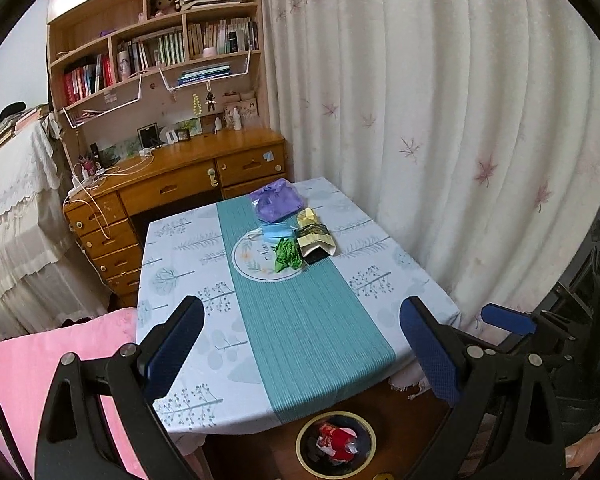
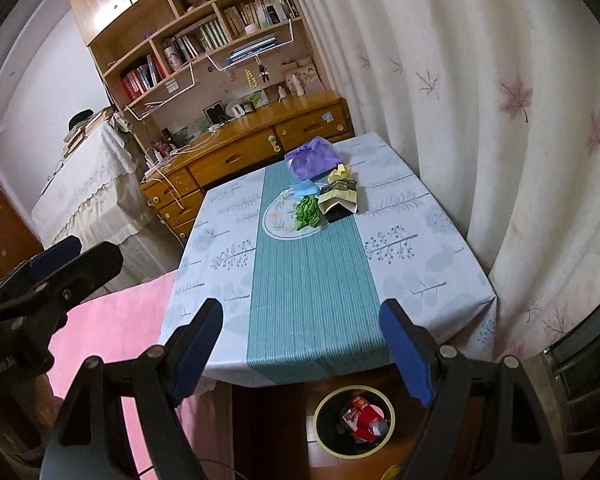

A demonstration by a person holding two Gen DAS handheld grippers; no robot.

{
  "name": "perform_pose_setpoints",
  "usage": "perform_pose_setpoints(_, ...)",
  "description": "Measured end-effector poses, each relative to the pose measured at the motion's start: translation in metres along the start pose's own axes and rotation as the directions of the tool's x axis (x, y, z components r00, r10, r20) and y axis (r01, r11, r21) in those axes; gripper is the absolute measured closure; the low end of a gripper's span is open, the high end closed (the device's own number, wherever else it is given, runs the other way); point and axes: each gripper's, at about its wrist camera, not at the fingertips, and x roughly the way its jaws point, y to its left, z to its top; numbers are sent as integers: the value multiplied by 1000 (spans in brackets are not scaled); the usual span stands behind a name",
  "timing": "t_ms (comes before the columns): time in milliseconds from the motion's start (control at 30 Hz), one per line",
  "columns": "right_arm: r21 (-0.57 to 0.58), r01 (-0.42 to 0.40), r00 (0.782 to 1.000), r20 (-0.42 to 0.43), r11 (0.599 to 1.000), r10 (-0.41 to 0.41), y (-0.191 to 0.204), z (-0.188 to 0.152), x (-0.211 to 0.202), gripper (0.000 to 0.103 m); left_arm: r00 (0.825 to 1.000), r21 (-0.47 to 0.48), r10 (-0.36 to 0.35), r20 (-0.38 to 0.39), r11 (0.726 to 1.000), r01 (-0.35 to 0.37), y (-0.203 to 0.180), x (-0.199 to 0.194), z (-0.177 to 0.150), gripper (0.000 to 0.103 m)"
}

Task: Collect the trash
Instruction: 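Raise both tools back toward the remaining items on the table, then grasp the green gloves with the left tool while the right tool grasps the pistachio snack box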

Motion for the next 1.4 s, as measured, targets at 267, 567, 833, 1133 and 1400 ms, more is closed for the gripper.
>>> perform_pose_setpoints(267, 30, -56, 996, -68, 998, 58, -20, 25, 46, 22, 999, -9, 34, -32, 999, -35, 7, 45, 14, 6)
perform_pose_setpoints(567, 10, -122, 973, -198, 992, 122, -70, 96, 161, 22, 970, -91, 115, -213, 986, -137, 11, 184, 52, 6)
perform_pose_setpoints(833, 31, -180, 930, -320, 983, 181, -115, 156, 257, 22, 907, -246, 85, -413, 948, -201, 37, 317, 69, 14)
perform_pose_setpoints(1133, 77, -227, 879, -412, 971, 238, -134, 186, 348, 22, 852, -282, 58, -520, 930, -235, 57, 417, 65, 26)
perform_pose_setpoints(1400, 88, -252, 852, -452, 964, 264, -141, 194, 387, 22, 809, -289, 27, -587, 927, -240, 66, 471, 56, 35)
